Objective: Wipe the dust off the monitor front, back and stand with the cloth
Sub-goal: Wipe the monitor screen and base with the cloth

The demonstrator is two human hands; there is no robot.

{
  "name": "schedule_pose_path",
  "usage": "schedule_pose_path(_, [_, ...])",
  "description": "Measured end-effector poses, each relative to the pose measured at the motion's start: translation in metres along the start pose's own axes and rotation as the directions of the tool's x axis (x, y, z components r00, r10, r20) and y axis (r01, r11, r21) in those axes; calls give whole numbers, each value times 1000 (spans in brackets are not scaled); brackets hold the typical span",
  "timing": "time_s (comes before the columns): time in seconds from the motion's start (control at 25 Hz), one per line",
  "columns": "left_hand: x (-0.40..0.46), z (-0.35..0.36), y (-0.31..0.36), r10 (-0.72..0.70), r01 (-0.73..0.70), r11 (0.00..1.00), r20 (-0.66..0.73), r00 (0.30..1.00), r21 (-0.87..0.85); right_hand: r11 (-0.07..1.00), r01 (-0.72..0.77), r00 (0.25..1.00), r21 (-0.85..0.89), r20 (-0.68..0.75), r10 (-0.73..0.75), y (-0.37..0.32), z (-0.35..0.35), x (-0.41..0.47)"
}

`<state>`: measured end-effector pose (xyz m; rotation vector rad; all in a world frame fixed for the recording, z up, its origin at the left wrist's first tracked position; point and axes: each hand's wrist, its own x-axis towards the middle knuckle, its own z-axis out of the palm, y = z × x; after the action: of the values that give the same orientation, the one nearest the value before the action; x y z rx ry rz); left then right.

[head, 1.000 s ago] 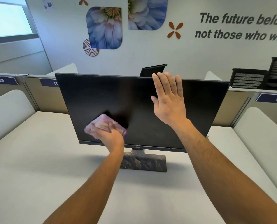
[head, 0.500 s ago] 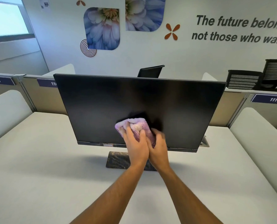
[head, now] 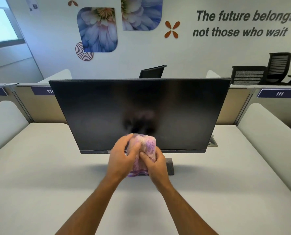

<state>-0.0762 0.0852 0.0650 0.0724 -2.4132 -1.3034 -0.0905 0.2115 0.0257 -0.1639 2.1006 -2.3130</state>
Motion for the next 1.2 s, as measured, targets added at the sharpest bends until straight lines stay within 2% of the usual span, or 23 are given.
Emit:
schedule_pose_path(0.08, [11, -17, 3, 198, -181, 961, -62, 978, 208, 994, 35, 986, 103, -168, -17, 13, -2, -11])
schedule_pose_path(0.12, [20, -25, 8, 321, -286, 911, -75, 944, 299, 992, 66, 960, 109, -279, -33, 17, -4, -16])
schedule_pose_path(0.2, [44, -39, 21, 551, -473, 761, -57, 833, 443, 991, 135, 862, 25, -497, -104, 19, -8, -20])
schedule_pose_path(0.28, [70, -49, 37, 695, -569, 606, -23, 719, 556, 971, 214, 731, -105, -642, -231, 13, -15, -14])
schedule_pose_path(0.36, [93, -54, 54, 749, -578, 496, 18, 662, 648, 942, 270, 628, -201, -704, -331, 4, -25, 0])
schedule_pose_path(0.4, [103, -55, 60, 753, -568, 459, 40, 657, 683, 943, 262, 608, -206, -724, -327, -1, -30, 9])
schedule_pose_path(0.48, [117, -55, 68, 731, -536, 442, 58, 680, 719, 965, 207, 596, -164, -761, -257, -8, -41, 28])
schedule_pose_path(0.56, [127, -54, 69, 680, -486, 474, 46, 732, 734, 973, 155, 581, -173, -780, -231, -9, -46, 45])
schedule_pose_path(0.68, [134, -55, 60, 655, -449, 481, 32, 755, 753, 928, 118, 612, -354, -710, -348, 1, -24, 58])
schedule_pose_path(0.76, [137, -55, 57, 668, -447, 474, 21, 744, 759, 866, 121, 697, -484, -580, -421, 15, 8, 57])
schedule_pose_path(0.8, [137, -54, 57, 673, -448, 475, 15, 740, 758, 800, 144, 753, -582, -460, -471, 24, 24, 54])
schedule_pose_path(0.84, [137, -53, 57, 678, -452, 478, 10, 735, 753, 682, 214, 796, -699, -279, -536, 36, 38, 49])
schedule_pose_path(0.88, [137, -52, 57, 684, -458, 482, 7, 730, 747, 519, 319, 810, -793, -57, -584, 48, 48, 45])
schedule_pose_path(0.92, [136, -52, 57, 687, -465, 483, 9, 727, 742, 349, 424, 789, -836, 152, -595, 58, 54, 41])
schedule_pose_path(0.96, [136, -54, 57, 688, -471, 479, 17, 726, 741, 213, 497, 755, -841, 298, -584, 66, 55, 40])
schedule_pose_path(1.0, [135, -56, 56, 686, -474, 472, 28, 727, 743, 124, 528, 730, -840, 374, -572, 69, 52, 40])
schedule_pose_path(1.08, [134, -59, 56, 686, -474, 461, 38, 727, 750, 68, 507, 725, -859, 382, -573, 70, 42, 43])
schedule_pose_path(1.12, [134, -58, 56, 687, -472, 460, 35, 726, 752, 90, 475, 737, -875, 340, -584, 70, 34, 44])
schedule_pose_path(1.2, [133, -55, 58, 684, -467, 469, 26, 729, 750, 229, 374, 777, -899, 169, -606, 71, 18, 42])
